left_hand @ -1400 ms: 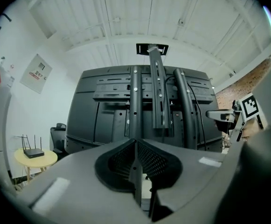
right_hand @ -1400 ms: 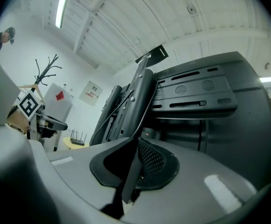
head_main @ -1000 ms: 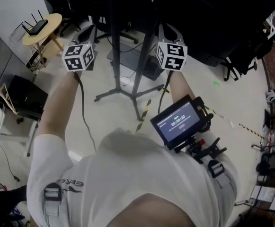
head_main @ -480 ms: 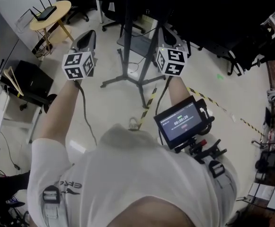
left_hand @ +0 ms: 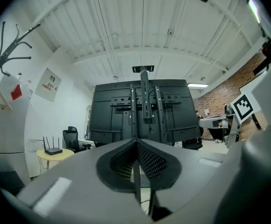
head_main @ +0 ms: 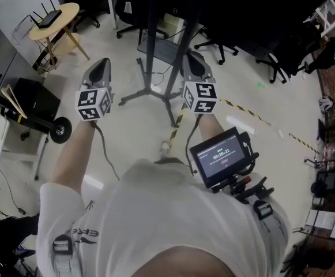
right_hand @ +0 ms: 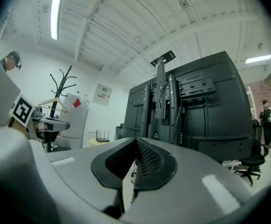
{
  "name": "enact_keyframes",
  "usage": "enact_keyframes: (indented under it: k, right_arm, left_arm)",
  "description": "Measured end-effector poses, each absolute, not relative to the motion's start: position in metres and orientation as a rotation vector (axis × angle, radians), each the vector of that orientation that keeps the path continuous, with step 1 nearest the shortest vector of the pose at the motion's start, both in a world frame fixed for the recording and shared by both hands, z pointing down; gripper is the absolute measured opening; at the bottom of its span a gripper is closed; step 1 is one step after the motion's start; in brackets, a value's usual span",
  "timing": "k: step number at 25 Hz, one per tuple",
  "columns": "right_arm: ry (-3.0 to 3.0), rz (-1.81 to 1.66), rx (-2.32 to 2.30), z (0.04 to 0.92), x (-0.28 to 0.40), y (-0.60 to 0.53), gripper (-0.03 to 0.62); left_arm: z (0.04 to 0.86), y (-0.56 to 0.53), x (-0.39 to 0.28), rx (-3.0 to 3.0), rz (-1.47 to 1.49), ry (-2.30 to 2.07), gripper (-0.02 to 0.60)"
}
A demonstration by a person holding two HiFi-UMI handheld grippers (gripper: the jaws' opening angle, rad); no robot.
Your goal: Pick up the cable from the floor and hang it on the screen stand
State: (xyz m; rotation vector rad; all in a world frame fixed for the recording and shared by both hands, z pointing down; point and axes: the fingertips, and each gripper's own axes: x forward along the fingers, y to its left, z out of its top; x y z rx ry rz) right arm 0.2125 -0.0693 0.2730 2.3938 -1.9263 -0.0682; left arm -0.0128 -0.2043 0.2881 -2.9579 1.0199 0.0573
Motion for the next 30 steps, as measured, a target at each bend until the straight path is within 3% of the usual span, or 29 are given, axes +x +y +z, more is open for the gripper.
enact_keyframes:
  k: [10,30]
  right_arm:
    - [-1.895,0.012,2.389,0.330,0.195,-0.010,0.014]
    - [-1.862,0.193,2.408,0.401,0.245,0.059,0.013]
  left_arm:
    - [0.336,-0.151,-0.020,-2.948,0.003,0.932,0.003]
    - [0.398,-0.103,0.013,-2.985,-0.109,0.982,0.003]
